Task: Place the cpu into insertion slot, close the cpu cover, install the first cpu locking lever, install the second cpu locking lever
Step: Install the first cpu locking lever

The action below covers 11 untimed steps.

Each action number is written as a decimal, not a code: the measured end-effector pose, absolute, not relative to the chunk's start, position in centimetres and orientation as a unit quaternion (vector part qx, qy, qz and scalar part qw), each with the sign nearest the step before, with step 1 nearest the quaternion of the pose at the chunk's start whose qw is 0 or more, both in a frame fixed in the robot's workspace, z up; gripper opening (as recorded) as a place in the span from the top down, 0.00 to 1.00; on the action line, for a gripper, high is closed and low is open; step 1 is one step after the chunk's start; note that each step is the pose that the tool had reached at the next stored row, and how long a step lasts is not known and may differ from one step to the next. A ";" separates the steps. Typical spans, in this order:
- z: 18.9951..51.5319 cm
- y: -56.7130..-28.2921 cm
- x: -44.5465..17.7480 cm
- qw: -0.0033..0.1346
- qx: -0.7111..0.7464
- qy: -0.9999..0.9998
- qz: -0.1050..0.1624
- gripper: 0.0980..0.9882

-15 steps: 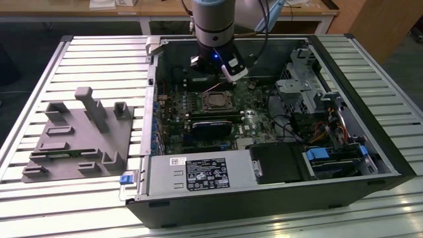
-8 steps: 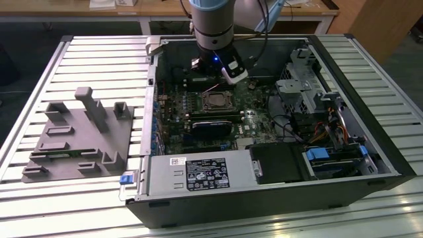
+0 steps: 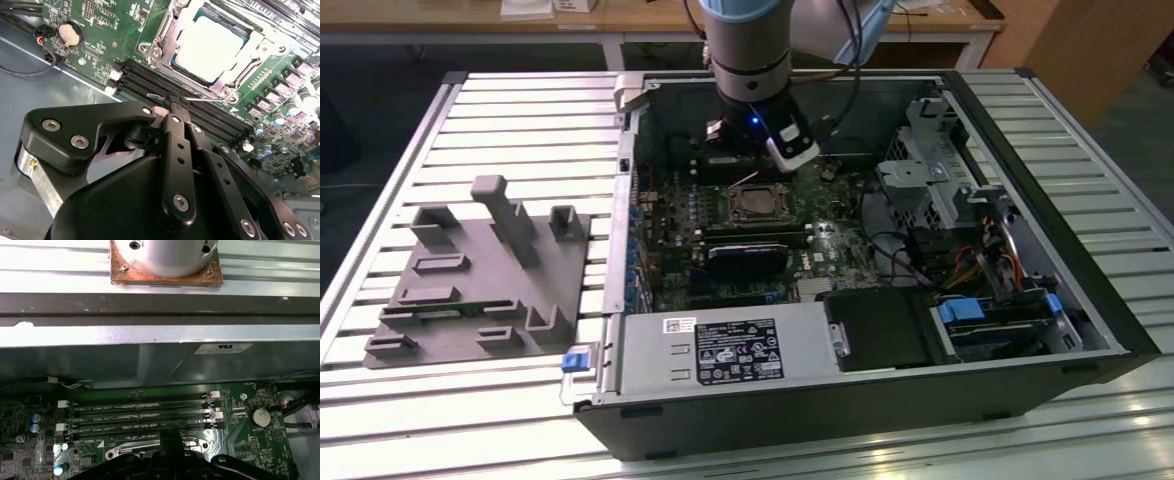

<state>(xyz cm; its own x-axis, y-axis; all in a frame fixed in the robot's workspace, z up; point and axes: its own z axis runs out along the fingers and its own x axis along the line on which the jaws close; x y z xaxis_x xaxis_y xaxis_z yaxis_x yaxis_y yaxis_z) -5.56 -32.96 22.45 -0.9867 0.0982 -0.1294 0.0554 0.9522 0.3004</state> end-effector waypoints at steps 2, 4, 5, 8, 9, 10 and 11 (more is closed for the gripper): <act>22.3 -33.0 -5.6 0.074 0.039 0.985 0.148 0.99; 22.1 -33.0 -5.6 0.075 0.040 0.986 0.146 0.99; 22.0 -33.0 -5.7 0.076 0.040 0.986 0.145 0.99; 21.8 -32.9 -5.7 0.076 0.040 0.986 0.142 0.99; 21.8 -32.8 -5.7 0.076 0.040 0.986 0.141 0.99; 21.7 -32.8 -5.7 0.076 0.040 0.986 0.140 0.99; 21.5 -32.5 -5.7 0.076 0.043 0.987 0.137 0.99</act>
<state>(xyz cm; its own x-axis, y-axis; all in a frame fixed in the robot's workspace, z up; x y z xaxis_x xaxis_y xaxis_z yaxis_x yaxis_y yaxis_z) -5.66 -32.52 21.48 -0.9847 0.1052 -0.1388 0.0634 0.9588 0.2770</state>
